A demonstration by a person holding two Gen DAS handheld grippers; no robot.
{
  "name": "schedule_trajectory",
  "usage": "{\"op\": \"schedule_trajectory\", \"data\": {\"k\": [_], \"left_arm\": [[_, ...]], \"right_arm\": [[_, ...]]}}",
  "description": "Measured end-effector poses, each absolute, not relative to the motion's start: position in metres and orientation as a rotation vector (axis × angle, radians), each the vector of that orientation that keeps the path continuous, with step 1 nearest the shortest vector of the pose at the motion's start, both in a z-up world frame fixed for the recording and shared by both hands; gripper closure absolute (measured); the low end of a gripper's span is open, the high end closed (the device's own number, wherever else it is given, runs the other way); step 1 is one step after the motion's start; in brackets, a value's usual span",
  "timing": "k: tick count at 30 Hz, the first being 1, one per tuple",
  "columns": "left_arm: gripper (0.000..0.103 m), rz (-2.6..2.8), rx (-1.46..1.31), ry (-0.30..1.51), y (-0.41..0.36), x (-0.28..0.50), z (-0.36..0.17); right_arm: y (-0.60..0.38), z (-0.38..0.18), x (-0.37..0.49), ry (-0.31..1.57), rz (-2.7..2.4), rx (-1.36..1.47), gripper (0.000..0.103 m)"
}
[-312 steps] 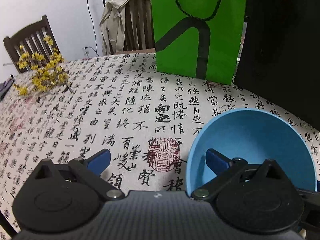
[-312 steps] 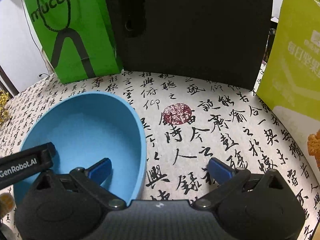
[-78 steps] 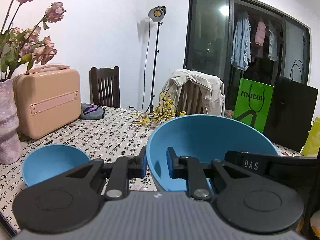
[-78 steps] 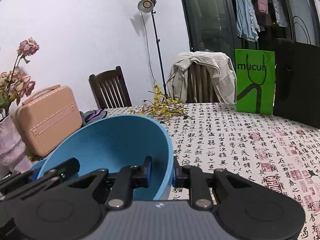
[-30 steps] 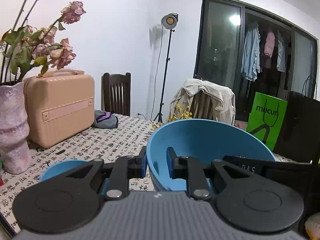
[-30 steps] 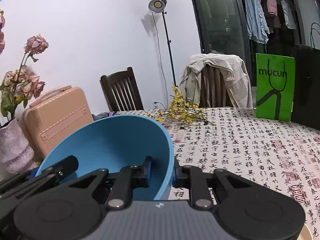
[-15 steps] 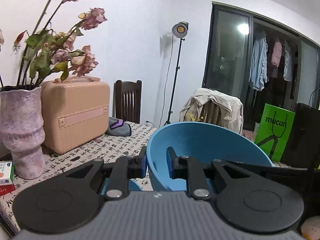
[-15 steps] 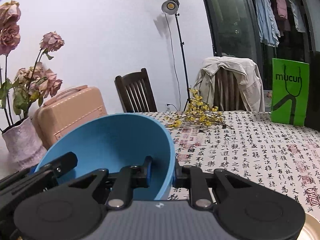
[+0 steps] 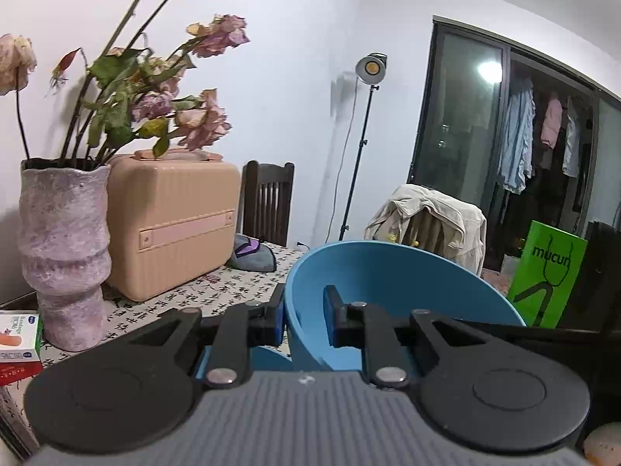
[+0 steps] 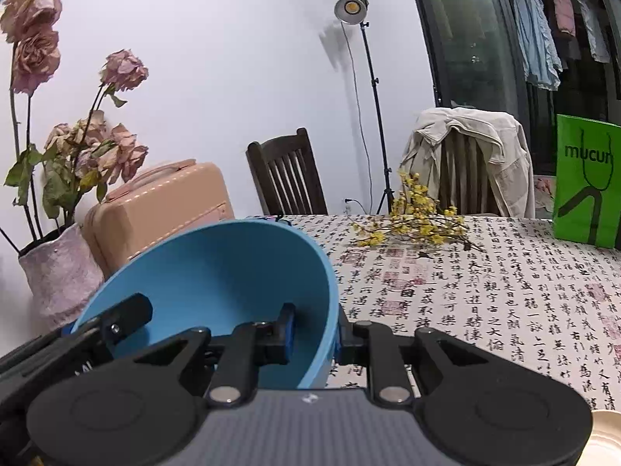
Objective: Organize plates and bowls
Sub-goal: 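Lower the blue bowl onto the other blue bowls beside the vase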
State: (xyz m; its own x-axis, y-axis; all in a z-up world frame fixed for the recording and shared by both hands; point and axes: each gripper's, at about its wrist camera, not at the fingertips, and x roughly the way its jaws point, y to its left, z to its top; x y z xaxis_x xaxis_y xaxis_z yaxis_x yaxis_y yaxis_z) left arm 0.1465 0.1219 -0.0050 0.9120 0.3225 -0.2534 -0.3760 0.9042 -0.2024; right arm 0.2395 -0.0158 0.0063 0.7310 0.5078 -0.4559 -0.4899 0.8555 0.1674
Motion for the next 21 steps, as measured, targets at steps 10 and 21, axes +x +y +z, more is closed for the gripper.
{"op": "schedule_trajectory", "data": {"k": [10, 21], "left_arm": [[0.084, 0.415, -0.28, 0.215, 0.152, 0.143, -0.012], [0.084, 0.475, -0.314, 0.229, 0.183, 0.139, -0.026]], "right_arm": [[0.021, 0.002, 0.241, 0.524, 0.59, 0.008, 0.084], [0.061, -0.012, 0.242, 0.557, 0.636, -0.038, 0.084]]}}
